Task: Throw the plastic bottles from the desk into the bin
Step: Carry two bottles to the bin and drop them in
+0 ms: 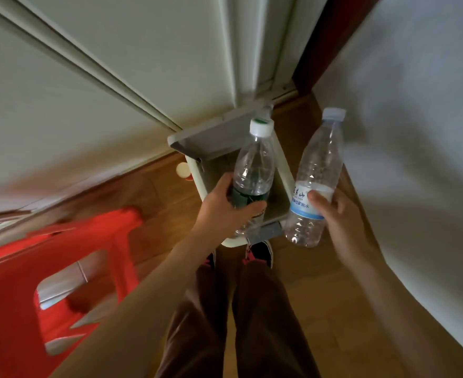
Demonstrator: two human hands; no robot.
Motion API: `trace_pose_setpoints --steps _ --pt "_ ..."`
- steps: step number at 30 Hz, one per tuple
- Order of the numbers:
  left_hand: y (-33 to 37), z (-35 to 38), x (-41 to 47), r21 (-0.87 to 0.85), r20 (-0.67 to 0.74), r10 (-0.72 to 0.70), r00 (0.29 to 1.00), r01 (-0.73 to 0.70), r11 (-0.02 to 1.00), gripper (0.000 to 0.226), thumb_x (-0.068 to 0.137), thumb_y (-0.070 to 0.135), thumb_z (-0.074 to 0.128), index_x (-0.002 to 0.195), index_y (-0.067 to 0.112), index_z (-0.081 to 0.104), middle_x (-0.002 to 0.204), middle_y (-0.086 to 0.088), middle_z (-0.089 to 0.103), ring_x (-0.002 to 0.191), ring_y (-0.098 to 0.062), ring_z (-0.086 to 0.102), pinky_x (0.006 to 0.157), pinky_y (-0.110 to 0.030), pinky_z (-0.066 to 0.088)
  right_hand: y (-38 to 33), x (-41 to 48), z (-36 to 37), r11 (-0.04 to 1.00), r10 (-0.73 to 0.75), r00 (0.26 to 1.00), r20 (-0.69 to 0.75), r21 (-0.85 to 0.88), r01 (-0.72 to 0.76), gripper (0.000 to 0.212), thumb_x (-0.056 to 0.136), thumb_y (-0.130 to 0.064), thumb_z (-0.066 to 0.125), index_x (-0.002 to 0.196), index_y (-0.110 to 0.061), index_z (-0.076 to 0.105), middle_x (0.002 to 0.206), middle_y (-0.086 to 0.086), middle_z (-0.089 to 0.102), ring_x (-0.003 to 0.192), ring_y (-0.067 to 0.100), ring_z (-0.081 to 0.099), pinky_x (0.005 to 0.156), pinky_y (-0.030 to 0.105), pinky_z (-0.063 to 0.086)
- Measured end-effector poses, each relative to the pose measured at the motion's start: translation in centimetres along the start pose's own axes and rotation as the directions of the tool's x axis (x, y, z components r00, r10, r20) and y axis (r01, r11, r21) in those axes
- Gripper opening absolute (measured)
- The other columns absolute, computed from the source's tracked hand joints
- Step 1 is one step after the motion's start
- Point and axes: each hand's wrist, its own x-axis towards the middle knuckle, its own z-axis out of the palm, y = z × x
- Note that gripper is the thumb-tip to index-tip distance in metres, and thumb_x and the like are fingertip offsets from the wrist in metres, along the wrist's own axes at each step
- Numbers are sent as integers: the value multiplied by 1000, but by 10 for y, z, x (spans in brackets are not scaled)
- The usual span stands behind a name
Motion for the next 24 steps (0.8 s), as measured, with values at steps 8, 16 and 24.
trace_pose_setpoints --steps 8,16,24 --pt "-27 35 46 -7 -59 -20 998 19 1000 69 73 35 80 129 20 44 125 1 61 112 -17 58 81 -21 48 11 15 11 999 -42 998 35 17 42 49 79 -36 64 121 -11 61 107 5 73 96 16 72 74 23 58" --pt "-47 68 81 -142 -65 -157 986 146 979 74 74 22 81 136 18 43 136 -5 55 124 -22 51 88 -24 40 11 11 10 999 -47 999 27 7 47 34 82 -36 67 111 -19 63 96 -5 75 90 10 72 69 17 56" --pt "-65 85 106 -178 -156 -222 962 194 965 77 69 14 84 135 12 43 135 -11 56 126 -28 52 98 -32 43 9 9 11 997 -79 996 40 4 79 38 79 -30 61 113 -14 63 100 -1 74 89 9 73 68 15 55"
